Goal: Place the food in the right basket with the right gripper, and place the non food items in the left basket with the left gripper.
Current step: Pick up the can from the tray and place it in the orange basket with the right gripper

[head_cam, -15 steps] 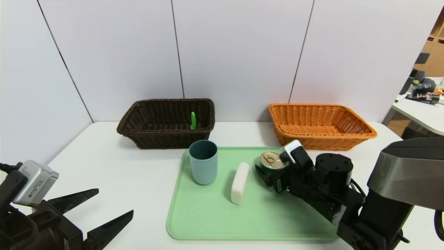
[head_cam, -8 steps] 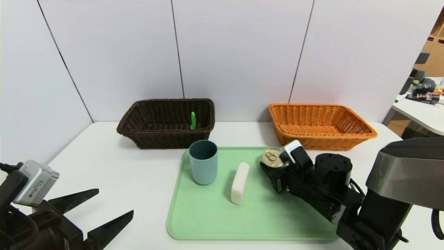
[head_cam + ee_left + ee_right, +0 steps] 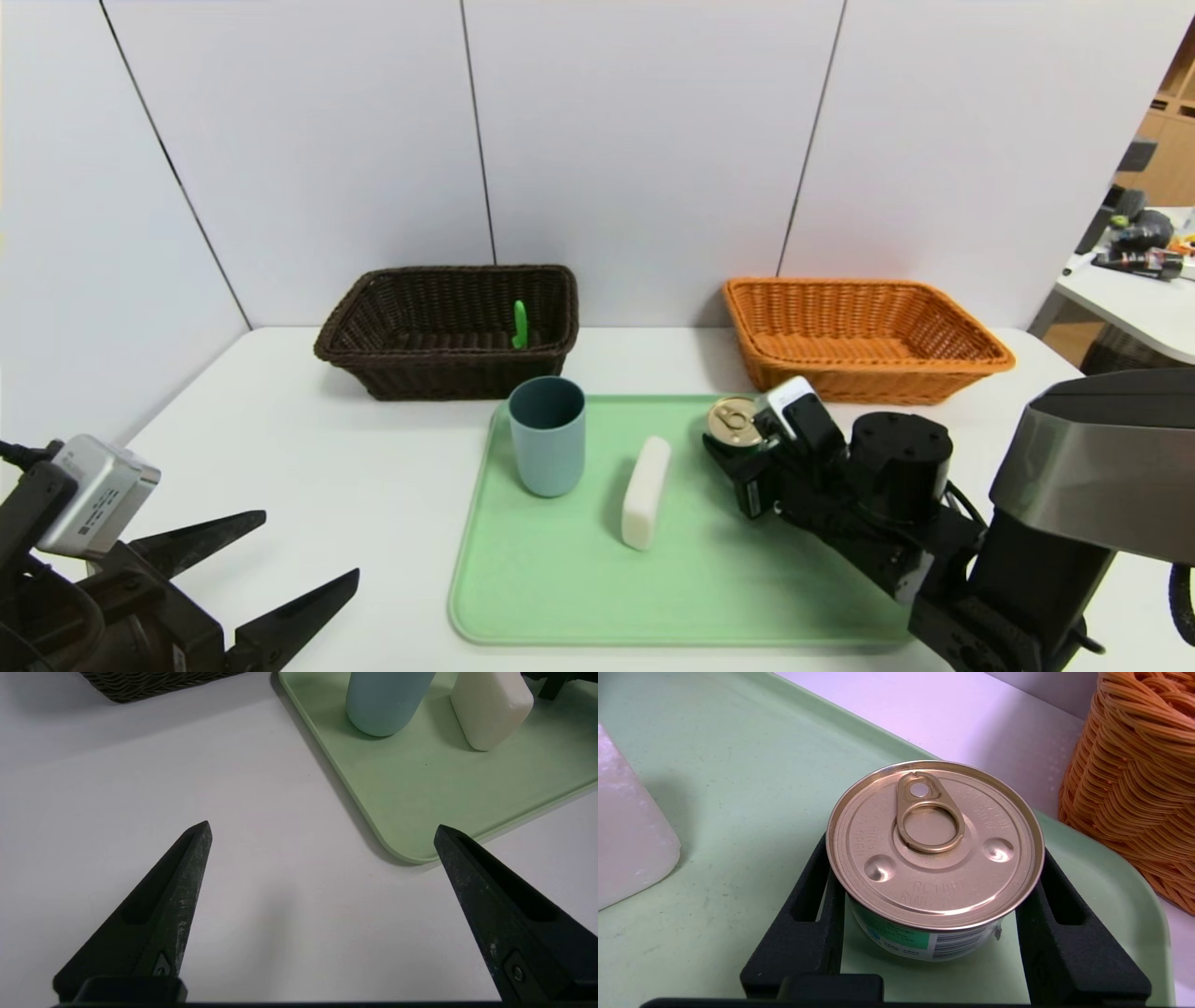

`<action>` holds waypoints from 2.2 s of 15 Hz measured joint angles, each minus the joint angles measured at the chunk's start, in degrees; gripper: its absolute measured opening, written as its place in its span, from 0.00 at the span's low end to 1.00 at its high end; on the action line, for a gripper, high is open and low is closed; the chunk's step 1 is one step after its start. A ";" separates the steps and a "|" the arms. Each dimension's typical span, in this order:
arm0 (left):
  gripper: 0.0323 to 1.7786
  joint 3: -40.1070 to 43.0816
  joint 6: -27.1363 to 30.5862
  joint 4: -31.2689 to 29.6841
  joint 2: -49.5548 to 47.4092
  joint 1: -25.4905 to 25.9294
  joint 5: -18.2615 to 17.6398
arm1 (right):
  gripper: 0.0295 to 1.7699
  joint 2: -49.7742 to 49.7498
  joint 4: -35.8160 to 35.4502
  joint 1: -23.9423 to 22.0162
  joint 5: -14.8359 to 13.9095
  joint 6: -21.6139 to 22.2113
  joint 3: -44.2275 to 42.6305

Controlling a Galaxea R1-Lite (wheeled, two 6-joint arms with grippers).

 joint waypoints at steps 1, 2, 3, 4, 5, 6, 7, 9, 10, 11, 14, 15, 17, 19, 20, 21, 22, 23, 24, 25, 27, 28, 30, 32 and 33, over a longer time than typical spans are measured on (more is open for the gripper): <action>0.95 0.00 0.02 0.02 -0.02 0.00 0.00 | 0.55 -0.48 0.06 0.22 -0.13 -0.06 0.13; 0.95 0.00 -0.02 0.02 -0.05 0.00 0.00 | 0.55 -1.29 0.13 0.50 -0.27 -0.26 0.22; 0.95 0.00 0.00 0.02 -0.05 0.00 0.00 | 0.55 -2.23 0.44 0.77 -0.38 -0.80 0.28; 0.95 0.00 0.00 0.00 -0.05 0.00 0.00 | 0.55 -3.28 0.66 1.05 -0.40 -1.57 0.33; 0.95 0.04 0.00 0.00 -0.10 0.00 0.00 | 0.55 -4.17 0.72 1.29 -0.44 -1.88 0.33; 0.95 0.06 0.02 0.00 -0.13 0.00 0.00 | 0.55 -4.94 0.94 1.38 -0.46 -2.07 0.35; 0.95 0.06 0.02 0.02 -0.16 0.00 0.00 | 0.55 -5.79 1.05 1.49 -0.50 -2.29 0.35; 0.95 0.06 0.02 0.00 -0.21 0.00 0.00 | 0.55 -7.19 1.62 1.60 -0.55 -2.90 0.13; 0.95 0.09 0.00 0.02 -0.24 0.00 0.00 | 0.55 -7.85 2.23 1.63 -0.52 -3.25 -0.20; 0.95 0.09 0.00 0.02 -0.29 0.00 0.00 | 0.55 -8.63 3.50 1.66 -0.52 -3.67 -0.72; 0.95 0.00 0.02 0.02 -0.38 0.00 0.02 | 0.55 -12.35 9.95 1.68 -0.44 -3.97 -4.00; 0.95 0.00 0.00 0.02 -0.40 0.00 0.00 | 0.55 -13.70 12.59 1.71 -0.29 -4.00 -5.49; 0.95 -0.02 -0.02 0.00 -0.41 0.00 0.00 | 0.55 -16.09 17.25 1.66 0.02 -4.91 -8.35; 0.95 -0.02 0.00 -0.13 -0.49 0.00 0.02 | 0.55 -17.70 20.39 1.33 0.13 -5.55 -10.92; 0.95 -0.02 0.02 -0.61 -0.49 0.00 0.00 | 0.55 -18.33 21.81 1.11 0.13 -5.74 -12.11; 0.95 0.00 0.02 -0.82 -0.51 0.00 0.00 | 0.55 -18.96 23.52 0.83 0.13 -5.88 -13.31; 0.95 0.10 0.02 -0.83 -0.55 0.00 0.00 | 0.55 -19.54 25.47 0.39 0.20 -5.99 -14.69; 0.95 0.21 0.07 -0.83 -0.68 0.00 0.00 | 0.55 -20.00 27.01 -0.20 0.28 -6.27 -15.93; 0.95 0.30 0.09 -0.83 -0.82 0.00 0.00 | 0.55 -20.39 28.26 -0.88 0.41 -6.75 -17.03; 0.95 0.39 0.11 -0.85 -1.01 0.00 0.00 | 0.55 -20.72 29.46 -1.77 1.07 -7.11 -18.19; 0.95 0.43 0.20 -0.85 -1.23 0.00 0.00 | 0.55 -21.07 31.51 -3.50 2.23 -7.34 -20.26; 0.95 0.43 0.13 -0.88 -1.27 0.00 0.00 | 0.55 -21.18 32.88 -4.46 2.35 -7.58 -21.48; 0.95 0.43 0.09 -0.85 -1.37 0.00 0.00 | 0.55 -21.18 35.30 -6.28 2.97 -8.13 -23.71; 0.95 0.43 0.09 -0.85 -1.49 0.00 0.00 | 0.55 -21.00 36.74 -8.57 4.46 -8.96 -25.50; 0.95 0.43 0.11 -0.85 -1.60 0.00 0.00 | 0.55 -20.85 37.41 -9.90 4.88 -9.48 -26.51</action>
